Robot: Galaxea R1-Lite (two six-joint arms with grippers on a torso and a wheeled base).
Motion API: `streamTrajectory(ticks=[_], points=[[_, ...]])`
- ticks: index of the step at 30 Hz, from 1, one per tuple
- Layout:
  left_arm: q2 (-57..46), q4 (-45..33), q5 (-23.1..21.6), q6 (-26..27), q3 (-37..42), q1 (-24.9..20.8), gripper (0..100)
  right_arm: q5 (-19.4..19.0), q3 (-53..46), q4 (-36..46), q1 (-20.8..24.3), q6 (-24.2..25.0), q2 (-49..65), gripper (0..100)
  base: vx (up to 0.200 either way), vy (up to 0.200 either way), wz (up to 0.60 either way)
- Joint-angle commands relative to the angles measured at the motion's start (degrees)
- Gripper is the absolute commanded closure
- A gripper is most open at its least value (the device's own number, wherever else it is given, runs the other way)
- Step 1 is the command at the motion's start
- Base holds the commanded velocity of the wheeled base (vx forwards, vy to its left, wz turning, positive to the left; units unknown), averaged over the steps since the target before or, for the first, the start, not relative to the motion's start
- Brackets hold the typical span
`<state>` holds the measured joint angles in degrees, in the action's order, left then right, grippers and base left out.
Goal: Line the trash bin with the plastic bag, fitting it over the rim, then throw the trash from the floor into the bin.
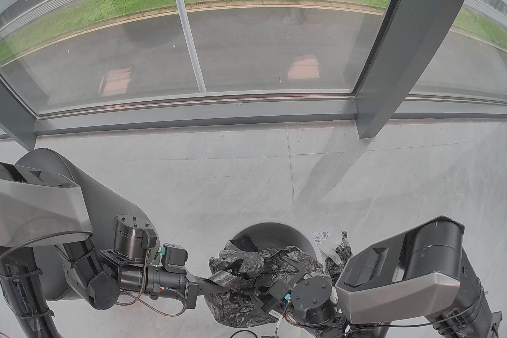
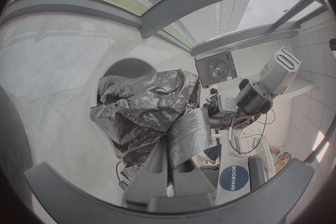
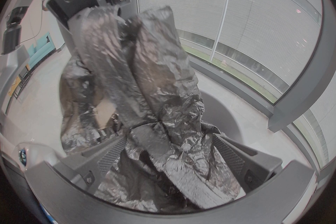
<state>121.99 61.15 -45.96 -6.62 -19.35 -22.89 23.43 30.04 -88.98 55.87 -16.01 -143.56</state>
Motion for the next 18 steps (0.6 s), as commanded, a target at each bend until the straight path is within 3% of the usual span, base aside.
streamTrajectory(ticks=[1,13,18], points=[[-0.26,0.02,-0.01,-0.06,-0.08,-0.13,100,0.04,5.82,-0.85,-2.61,-1.04,-5.07,0,0.000,0.000,0.00],[-0.35,0.02,-0.01,-0.06,0.01,-0.05,100,1.18,12.68,1.26,-3.49,-1.31,-6.03,0,0.000,0.000,0.00],[-0.17,0.02,-0.01,-0.06,-0.08,-0.05,100,4.52,10.30,-0.23,-4.10,-1.31,-4.28,0,0.000,0.000,0.00]])
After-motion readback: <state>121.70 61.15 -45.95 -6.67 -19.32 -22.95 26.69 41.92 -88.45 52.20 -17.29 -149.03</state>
